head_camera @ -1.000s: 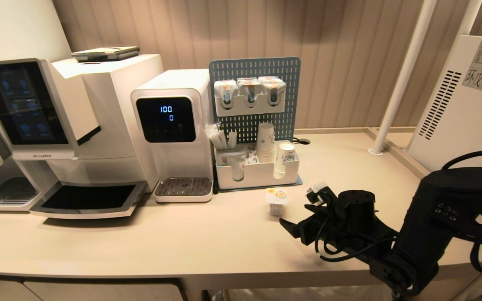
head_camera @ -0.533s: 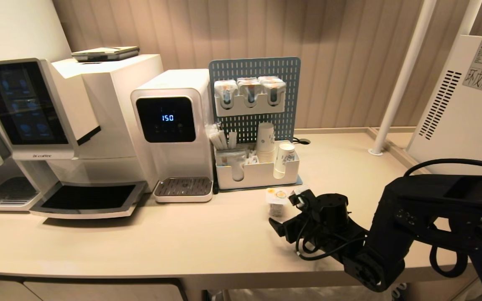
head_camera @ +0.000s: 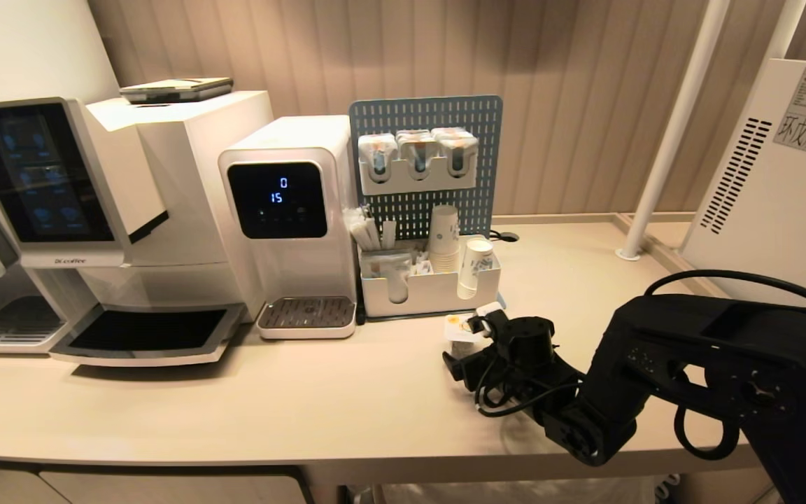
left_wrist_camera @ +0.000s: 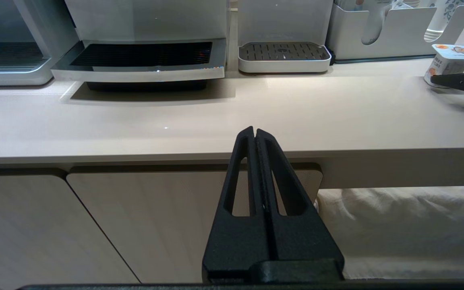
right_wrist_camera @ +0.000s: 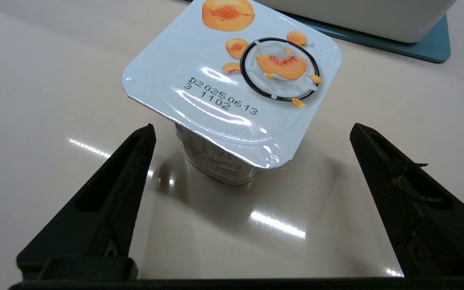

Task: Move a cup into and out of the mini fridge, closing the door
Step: Put the yoghurt in the freezer

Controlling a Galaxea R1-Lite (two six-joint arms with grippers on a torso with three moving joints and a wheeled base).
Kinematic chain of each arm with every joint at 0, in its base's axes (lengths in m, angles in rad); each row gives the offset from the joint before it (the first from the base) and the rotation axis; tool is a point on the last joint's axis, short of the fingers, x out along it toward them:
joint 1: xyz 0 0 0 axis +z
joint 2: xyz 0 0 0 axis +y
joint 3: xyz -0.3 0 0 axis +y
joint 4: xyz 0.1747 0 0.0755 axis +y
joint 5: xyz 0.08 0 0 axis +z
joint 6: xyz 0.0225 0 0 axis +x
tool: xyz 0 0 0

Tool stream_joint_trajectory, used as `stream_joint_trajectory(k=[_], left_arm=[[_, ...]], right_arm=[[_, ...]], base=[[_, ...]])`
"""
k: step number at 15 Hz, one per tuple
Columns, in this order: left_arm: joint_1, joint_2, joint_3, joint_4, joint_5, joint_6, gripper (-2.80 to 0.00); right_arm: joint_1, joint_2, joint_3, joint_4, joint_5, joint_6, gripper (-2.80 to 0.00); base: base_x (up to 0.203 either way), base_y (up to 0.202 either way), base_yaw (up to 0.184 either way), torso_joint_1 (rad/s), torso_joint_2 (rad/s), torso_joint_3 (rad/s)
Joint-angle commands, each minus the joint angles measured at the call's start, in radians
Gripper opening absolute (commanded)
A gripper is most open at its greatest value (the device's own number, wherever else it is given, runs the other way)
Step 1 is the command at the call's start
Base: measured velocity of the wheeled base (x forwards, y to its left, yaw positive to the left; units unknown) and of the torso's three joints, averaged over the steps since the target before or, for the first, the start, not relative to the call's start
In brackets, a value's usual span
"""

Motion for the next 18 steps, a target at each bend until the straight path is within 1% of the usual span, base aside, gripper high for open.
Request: stream_joint_trajectory(k=[1, 3, 7, 8, 13, 15, 17, 18], left_arm=[[0.000, 0.001, 0.000, 0.000, 0.000, -0.001, -2.80], [0.000, 0.001, 0.000, 0.000, 0.000, -0.002, -2.80], [0.000, 0.001, 0.000, 0.000, 0.000, -0.003, -2.80], [0.000, 0.001, 0.000, 0.000, 0.000, -0.003, -2.80], [0.000, 0.001, 0.000, 0.000, 0.002, -0.003, -2.80], [0.000, 0.001, 0.000, 0.000, 0.000, -0.003, -2.80], [0.000, 0.001, 0.000, 0.000, 0.000, -0.003, -2.80], [0.000, 0.001, 0.000, 0.000, 0.000, -0.001, -2.80]], right_arm=[[0.003, 0.023, -0.038, 0.009, -0.014, -0.004, 0.00], [0.005, 0.036, -0.094, 0.037, -0.026, -0.006, 0.00], [0.005, 0.042, -0.155, 0.092, -0.029, -0.007, 0.00], [0.005, 0.040, -0.151, 0.095, -0.031, -0.007, -2.80], [0.005, 0.000, -0.084, 0.083, -0.031, 0.000, -2.80], [0.005, -0.061, -0.016, 0.071, -0.031, 0.017, -2.80], [0.004, -0.168, 0.078, 0.059, -0.038, 0.027, -2.80], [0.003, -0.236, 0.127, 0.056, -0.056, 0.029, -2.80]], base=[[0.000, 0.000, 0.000, 0.000, 0.00, 0.000], [0.000, 0.000, 0.000, 0.000, 0.00, 0.000], [0.000, 0.000, 0.000, 0.000, 0.00, 0.000], [0.000, 0.000, 0.000, 0.000, 0.00, 0.000], [0.000, 0.000, 0.000, 0.000, 0.00, 0.000], [0.000, 0.000, 0.000, 0.000, 0.00, 0.000], [0.000, 0.000, 0.000, 0.000, 0.00, 0.000], [0.000, 0.000, 0.000, 0.000, 0.00, 0.000]])
